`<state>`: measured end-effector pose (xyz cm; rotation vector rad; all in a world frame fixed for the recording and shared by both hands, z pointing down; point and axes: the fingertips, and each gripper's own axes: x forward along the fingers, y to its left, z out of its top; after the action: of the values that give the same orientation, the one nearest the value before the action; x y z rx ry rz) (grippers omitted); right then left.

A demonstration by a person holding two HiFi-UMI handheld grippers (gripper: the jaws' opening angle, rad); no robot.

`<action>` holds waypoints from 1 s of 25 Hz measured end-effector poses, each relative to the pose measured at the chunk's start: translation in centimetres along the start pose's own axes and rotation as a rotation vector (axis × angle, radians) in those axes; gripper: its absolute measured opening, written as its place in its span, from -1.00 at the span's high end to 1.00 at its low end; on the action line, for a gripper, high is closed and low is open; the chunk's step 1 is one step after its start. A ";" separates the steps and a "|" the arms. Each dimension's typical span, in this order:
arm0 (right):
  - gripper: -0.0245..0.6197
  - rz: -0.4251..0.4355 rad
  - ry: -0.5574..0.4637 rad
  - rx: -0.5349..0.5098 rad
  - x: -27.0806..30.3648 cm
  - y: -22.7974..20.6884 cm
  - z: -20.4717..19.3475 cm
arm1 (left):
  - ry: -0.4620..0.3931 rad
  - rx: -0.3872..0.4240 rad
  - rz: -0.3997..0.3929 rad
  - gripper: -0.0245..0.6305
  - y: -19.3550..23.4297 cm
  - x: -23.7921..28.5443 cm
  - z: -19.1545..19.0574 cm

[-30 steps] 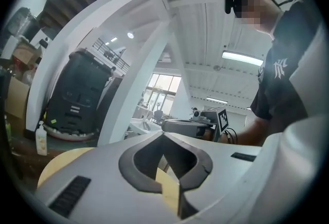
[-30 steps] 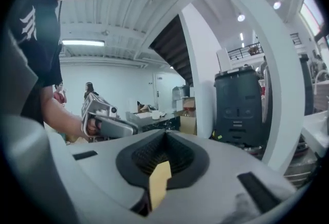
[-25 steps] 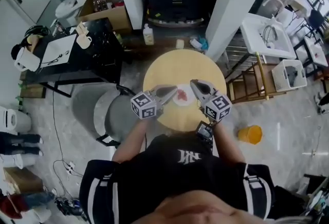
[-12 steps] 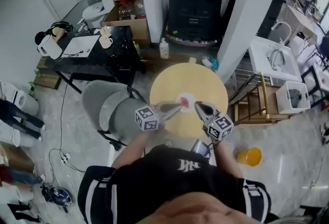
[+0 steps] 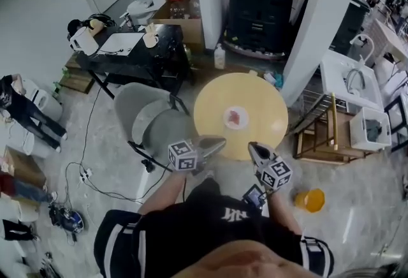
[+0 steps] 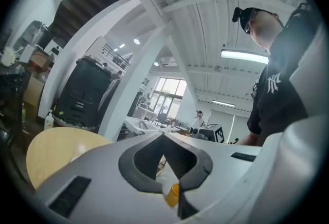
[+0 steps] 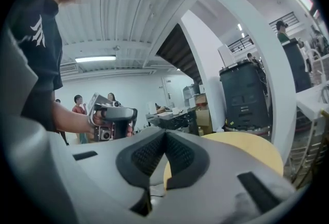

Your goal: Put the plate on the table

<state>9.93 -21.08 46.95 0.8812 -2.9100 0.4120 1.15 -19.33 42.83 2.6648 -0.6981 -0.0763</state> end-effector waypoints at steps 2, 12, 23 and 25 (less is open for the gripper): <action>0.92 -0.002 0.007 -0.013 -0.8 0.4 0.1 | 0.000 -0.005 0.005 0.92 -0.5 0.0 -0.4; 0.92 -0.031 -0.037 -0.087 -2.8 -0.7 3.3 | 0.003 0.030 -0.029 0.92 -0.7 1.4 0.1; 0.92 -0.113 -0.076 -0.096 -4.7 -4.2 5.1 | -0.030 0.066 -0.068 0.92 0.0 3.4 1.8; 0.92 -0.105 -0.069 -0.107 -4.7 -4.2 4.9 | -0.016 0.090 -0.065 0.92 0.0 3.3 1.2</action>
<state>16.24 -23.24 42.57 1.0463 -2.8982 0.2209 3.83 -21.32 41.81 2.7762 -0.6336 -0.0863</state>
